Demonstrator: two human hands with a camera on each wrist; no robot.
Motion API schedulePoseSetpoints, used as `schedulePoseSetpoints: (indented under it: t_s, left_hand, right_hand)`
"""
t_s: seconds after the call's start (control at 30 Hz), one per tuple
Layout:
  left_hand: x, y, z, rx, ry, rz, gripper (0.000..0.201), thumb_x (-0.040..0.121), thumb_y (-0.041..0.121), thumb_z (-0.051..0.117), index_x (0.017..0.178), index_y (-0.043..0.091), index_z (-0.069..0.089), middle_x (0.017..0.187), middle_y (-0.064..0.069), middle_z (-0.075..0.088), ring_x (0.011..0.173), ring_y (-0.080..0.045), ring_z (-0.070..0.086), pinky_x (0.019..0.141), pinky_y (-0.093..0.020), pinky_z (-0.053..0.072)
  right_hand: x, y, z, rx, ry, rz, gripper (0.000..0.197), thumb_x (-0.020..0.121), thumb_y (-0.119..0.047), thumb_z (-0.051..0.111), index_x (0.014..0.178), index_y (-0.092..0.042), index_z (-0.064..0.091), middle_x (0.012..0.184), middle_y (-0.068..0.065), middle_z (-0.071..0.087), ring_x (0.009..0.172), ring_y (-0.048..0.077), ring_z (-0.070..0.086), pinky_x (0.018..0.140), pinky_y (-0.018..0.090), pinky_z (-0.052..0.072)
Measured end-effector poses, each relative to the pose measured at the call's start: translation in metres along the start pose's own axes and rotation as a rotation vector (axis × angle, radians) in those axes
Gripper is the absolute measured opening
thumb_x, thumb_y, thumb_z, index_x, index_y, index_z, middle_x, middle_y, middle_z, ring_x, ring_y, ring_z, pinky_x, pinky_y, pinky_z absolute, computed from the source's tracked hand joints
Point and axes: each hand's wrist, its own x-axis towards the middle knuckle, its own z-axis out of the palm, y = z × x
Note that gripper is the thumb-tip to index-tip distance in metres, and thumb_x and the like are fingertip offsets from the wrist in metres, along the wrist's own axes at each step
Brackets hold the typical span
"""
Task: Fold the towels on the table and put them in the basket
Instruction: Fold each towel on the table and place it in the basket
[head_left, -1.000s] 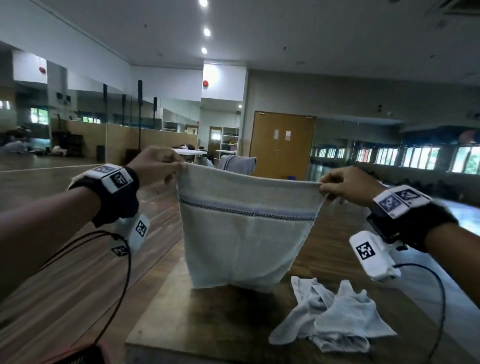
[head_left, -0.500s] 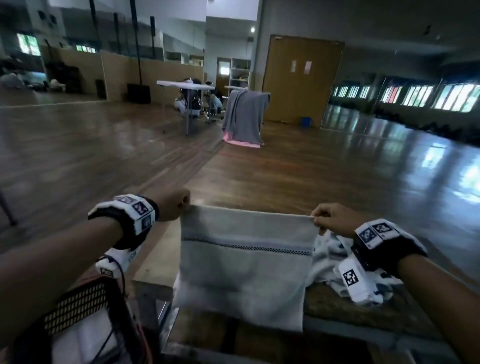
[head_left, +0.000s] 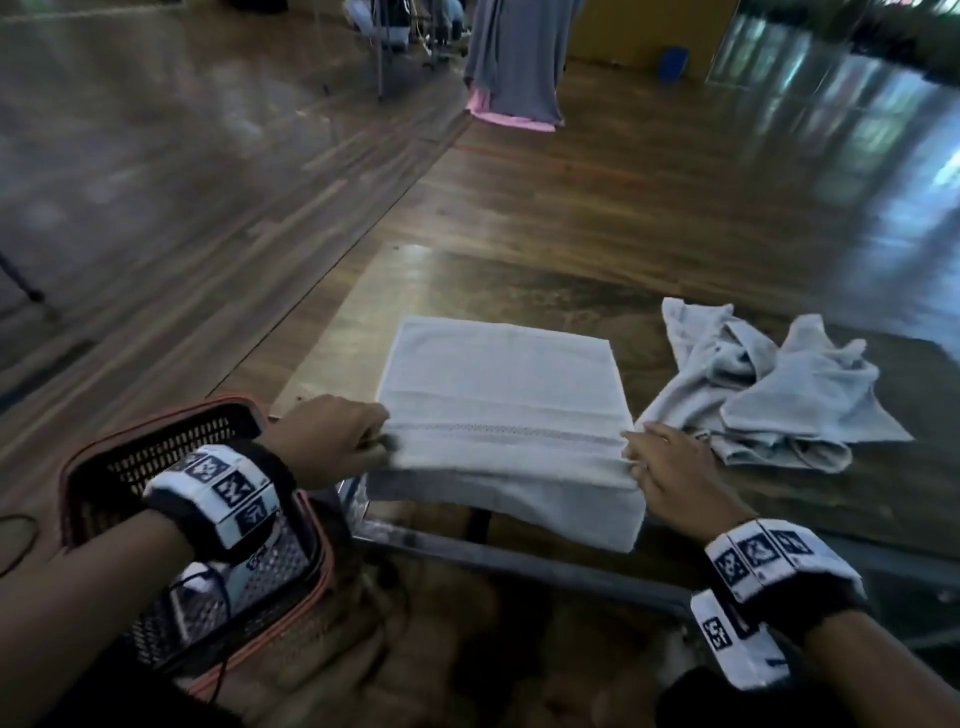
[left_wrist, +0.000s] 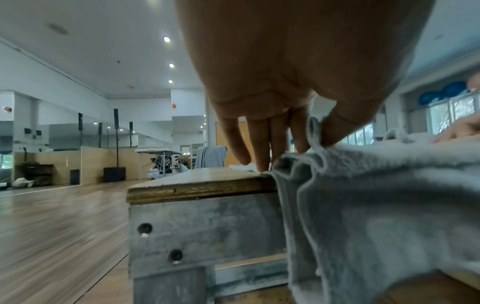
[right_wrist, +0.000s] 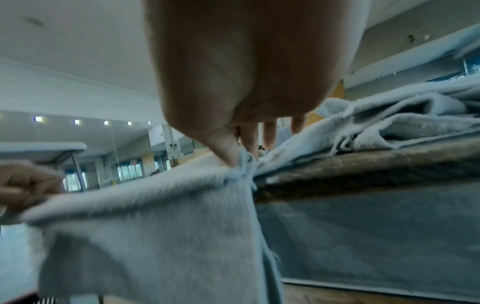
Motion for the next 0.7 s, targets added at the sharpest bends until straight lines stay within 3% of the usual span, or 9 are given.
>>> schedulePoseSetpoints:
  t_s: [0.13, 0.23, 0.33, 0.43, 0.5, 0.57, 0.7]
  left_hand:
    - [-0.026, 0.007, 0.005, -0.151, 0.085, -0.012, 0.022, 0.087, 0.036, 0.051, 0.101, 0.02, 0.058, 0.095, 0.002, 0.066, 0.082, -0.021, 0.06, 0.067, -0.033, 0.046]
    - [-0.015, 0.007, 0.0, -0.188, 0.21, -0.073, 0.014, 0.086, 0.031, 0.053, 0.087, 0.017, 0.052, 0.088, -0.002, 0.067, 0.072, -0.024, 0.058, 0.064, -0.035, 0.046]
    - [0.006, 0.0, -0.003, -0.224, 0.343, -0.179, 0.01, 0.087, 0.027, 0.053, 0.088, 0.017, 0.051, 0.081, -0.002, 0.064, 0.066, -0.021, 0.054, 0.06, -0.031, 0.039]
    - [0.022, -0.009, -0.002, -0.236, 0.468, -0.277, 0.006, 0.091, 0.028, 0.048, 0.087, 0.024, 0.046, 0.075, 0.008, 0.059, 0.066, -0.017, 0.051, 0.083, -0.037, 0.041]
    - [0.025, -0.014, 0.001, -0.245, 0.531, -0.317, 0.003, 0.092, 0.028, 0.048, 0.09, 0.026, 0.047, 0.082, 0.006, 0.063, 0.075, -0.022, 0.057, 0.092, -0.04, 0.036]
    - [0.025, -0.018, 0.009, -0.285, 0.523, -0.305, 0.006, 0.091, 0.023, 0.05, 0.096, 0.023, 0.05, 0.094, -0.001, 0.067, 0.087, -0.025, 0.061, 0.086, -0.038, 0.039]
    - [0.014, -0.016, 0.025, -0.224, 0.214, -0.028, 0.028, 0.091, 0.022, 0.052, 0.119, 0.018, 0.053, 0.103, -0.004, 0.068, 0.09, -0.027, 0.063, 0.076, -0.034, 0.045]
  right_hand:
    - [-0.015, 0.0, -0.005, 0.104, -0.006, 0.026, 0.023, 0.092, -0.023, 0.05, 0.113, -0.026, 0.058, 0.133, -0.005, 0.051, 0.135, 0.015, 0.032, 0.106, 0.033, 0.015]
    - [-0.009, -0.007, -0.012, 0.166, 0.078, 0.038, 0.02, 0.091, -0.017, 0.051, 0.109, -0.023, 0.059, 0.125, -0.003, 0.054, 0.13, 0.016, 0.038, 0.102, 0.029, 0.013]
    - [0.011, -0.016, -0.02, 0.227, 0.25, 0.075, 0.016, 0.089, -0.01, 0.051, 0.101, -0.017, 0.059, 0.107, -0.004, 0.058, 0.115, 0.018, 0.047, 0.095, 0.029, 0.017]
    - [0.025, -0.021, -0.02, 0.277, 0.399, 0.12, 0.014, 0.088, -0.008, 0.052, 0.097, -0.014, 0.061, 0.1, 0.002, 0.064, 0.104, 0.019, 0.049, 0.093, 0.027, 0.018]
    - [0.031, -0.022, -0.016, 0.268, 0.443, 0.125, 0.013, 0.087, -0.007, 0.053, 0.095, -0.013, 0.061, 0.097, 0.004, 0.066, 0.1, 0.022, 0.054, 0.095, 0.031, 0.021]
    - [0.034, -0.02, -0.012, 0.245, 0.413, 0.112, 0.014, 0.086, -0.008, 0.053, 0.095, -0.015, 0.061, 0.098, 0.003, 0.066, 0.099, 0.023, 0.055, 0.096, 0.036, 0.024]
    - [0.026, -0.015, 0.002, 0.173, 0.133, 0.059, 0.015, 0.087, -0.011, 0.049, 0.098, -0.017, 0.057, 0.113, -0.001, 0.062, 0.115, 0.019, 0.051, 0.098, 0.035, 0.022]
